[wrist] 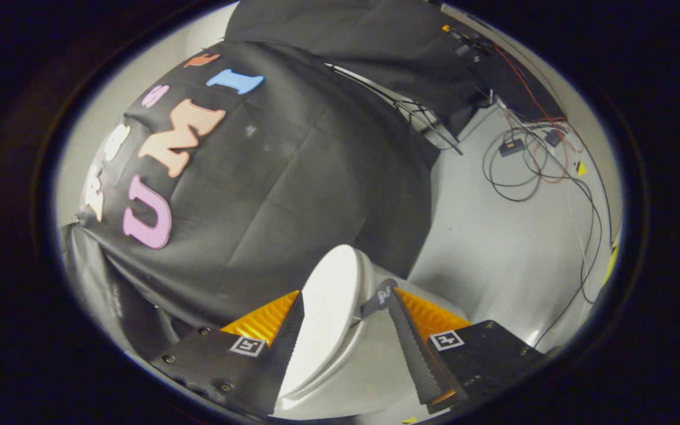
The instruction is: Open the toilet lid.
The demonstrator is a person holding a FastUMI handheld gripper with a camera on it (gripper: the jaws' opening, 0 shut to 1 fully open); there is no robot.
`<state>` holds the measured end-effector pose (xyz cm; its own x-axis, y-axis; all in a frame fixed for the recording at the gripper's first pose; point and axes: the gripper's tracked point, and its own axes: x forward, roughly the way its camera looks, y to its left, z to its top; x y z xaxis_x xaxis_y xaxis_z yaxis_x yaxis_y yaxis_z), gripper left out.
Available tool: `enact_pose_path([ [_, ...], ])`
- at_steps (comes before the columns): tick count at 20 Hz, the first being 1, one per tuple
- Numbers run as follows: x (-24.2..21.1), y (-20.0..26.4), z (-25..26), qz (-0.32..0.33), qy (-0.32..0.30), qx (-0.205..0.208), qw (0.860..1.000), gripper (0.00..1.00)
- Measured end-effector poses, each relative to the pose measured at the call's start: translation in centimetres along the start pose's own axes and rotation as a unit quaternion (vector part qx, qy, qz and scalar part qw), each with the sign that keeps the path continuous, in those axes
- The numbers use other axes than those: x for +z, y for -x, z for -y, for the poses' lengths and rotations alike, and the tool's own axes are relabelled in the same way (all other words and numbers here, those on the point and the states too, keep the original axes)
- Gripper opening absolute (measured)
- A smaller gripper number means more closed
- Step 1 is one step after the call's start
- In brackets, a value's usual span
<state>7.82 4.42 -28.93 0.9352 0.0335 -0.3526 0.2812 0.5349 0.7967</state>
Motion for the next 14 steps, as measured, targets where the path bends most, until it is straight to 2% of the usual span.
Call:
enact_pose_path([
  [3,-0.2,-1.5,1.1,0.016,-0.053,-0.007,0.998,0.86],
  [9,-1.8,-5.9,3.3,-0.004,-0.129,-0.026,0.991,0.86],
  [10,-1.8,-5.7,3.4,-0.006,-0.139,-0.025,0.990,0.79],
  [11,-2.3,-7.7,3.4,-0.003,-0.144,-0.024,0.989,0.73],
  [14,-1.7,-7.1,2.6,0.000,-0.151,-0.010,0.988,0.51],
])
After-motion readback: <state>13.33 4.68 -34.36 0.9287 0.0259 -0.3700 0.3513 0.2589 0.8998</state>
